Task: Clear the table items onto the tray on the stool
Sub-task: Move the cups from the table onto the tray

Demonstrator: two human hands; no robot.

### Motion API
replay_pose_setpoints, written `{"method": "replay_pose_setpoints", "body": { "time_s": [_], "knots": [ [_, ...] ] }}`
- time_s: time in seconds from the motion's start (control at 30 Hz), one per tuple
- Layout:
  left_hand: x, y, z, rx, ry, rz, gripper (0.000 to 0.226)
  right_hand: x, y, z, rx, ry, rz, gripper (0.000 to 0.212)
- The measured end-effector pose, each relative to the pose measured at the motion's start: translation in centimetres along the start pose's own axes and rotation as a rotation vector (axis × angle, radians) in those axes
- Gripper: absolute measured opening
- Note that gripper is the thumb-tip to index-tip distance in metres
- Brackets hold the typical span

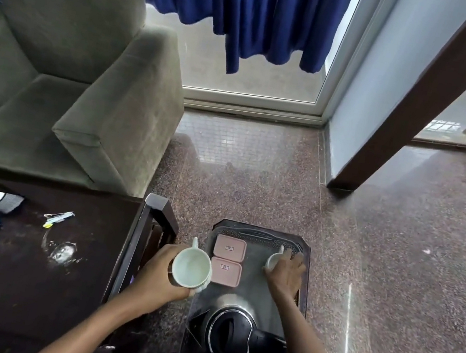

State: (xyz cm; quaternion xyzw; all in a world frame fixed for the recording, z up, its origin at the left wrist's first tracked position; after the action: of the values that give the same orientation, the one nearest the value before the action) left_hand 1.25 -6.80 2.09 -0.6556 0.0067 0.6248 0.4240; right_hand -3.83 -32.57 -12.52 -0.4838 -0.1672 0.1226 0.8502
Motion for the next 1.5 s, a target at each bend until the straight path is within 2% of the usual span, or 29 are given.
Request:
{"method": "replay_pose_setpoints", "body": {
  "time_s": [0.07, 0.13, 0.2, 0.27, 0.3, 0.5, 0.67, 0.73, 0.83, 0.97, 1.1, 1.27, 1.5],
  "knots": [
    [0.0, 0.2, -0.1, 0.008, -0.007, -0.008, 0.072, 0.8, -1.6, 1.4, 0.057, -0.043, -0.178, 0.042],
    [0.3, 0.5, -0.3, 0.023, -0.007, -0.046, 0.075, 2.0, -3.3, 4.2, 0.292, -0.12, -0.467, 0.017],
    [0.4, 1.1, -0.8, 0.037, 0.006, -0.109, 0.073, 3.2, -5.1, 8.4, 0.585, -0.205, -0.678, 0.011],
    [0.3, 1.5, -1.1, 0.057, 0.012, -0.16, 0.071, 4.1, -6.1, 11.7, 0.715, -0.288, -0.737, 0.008],
    [0.2, 1.6, -1.3, 0.064, 0.01, -0.179, 0.07, 4.3, -6.2, 12.5, 0.71, -0.304, -0.737, 0.011],
    [-1.1, 3.2, -2.1, 0.168, 0.079, -0.247, 0.07, 4.3, -5.9, 11.7, 0.412, -0.253, -0.615, 0.019],
    [-1.7, 4.3, -3.1, 0.156, 0.082, -0.283, 0.081, 3.5, -6.1, 9.1, 0.295, -0.249, -0.525, 0.012],
    [-1.5, 4.0, -3.0, 0.115, 0.073, -0.278, 0.076, 3.2, -6.1, 7.1, 0.257, -0.208, -0.511, 0.013],
    [-0.5, 2.9, -2.0, 0.077, 0.031, -0.23, 0.056, 2.9, -5.4, 4.0, 0.196, -0.124, -0.449, 0.012],
    [1.8, 1.6, 0.3, 0.069, -0.079, -0.198, 0.037, 2.8, -3.8, 1.5, 0.173, -0.031, -0.379, 0.015],
    [3.0, 0.7, 2.2, 0.049, -0.142, -0.189, 0.029, 2.8, -2.5, 0.8, 0.198, 0.022, -0.345, 0.015],
    [3.6, -0.1, 3.5, 0.013, -0.183, -0.177, 0.039, 2.9, -1.7, 0.4, 0.176, 0.043, -0.296, 0.018],
    [4.0, -0.1, 4.4, -0.003, -0.225, -0.075, 0.039, 3.0, -1.2, 0.2, 0.102, 0.026, -0.254, 0.014]
  ]
}}
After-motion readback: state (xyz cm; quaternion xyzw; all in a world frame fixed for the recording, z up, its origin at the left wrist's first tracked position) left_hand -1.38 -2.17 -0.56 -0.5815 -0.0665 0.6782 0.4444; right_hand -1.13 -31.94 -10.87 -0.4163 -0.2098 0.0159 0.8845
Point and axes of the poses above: each hand's wrist, its own z-axis away from the middle knuckle, its own y-axis out of the palm, x = y × z, the point moved 3 cm from there along -z, towards the middle knuckle, and after that the axes turned 13 degrees about y, right-handed, at the moved point
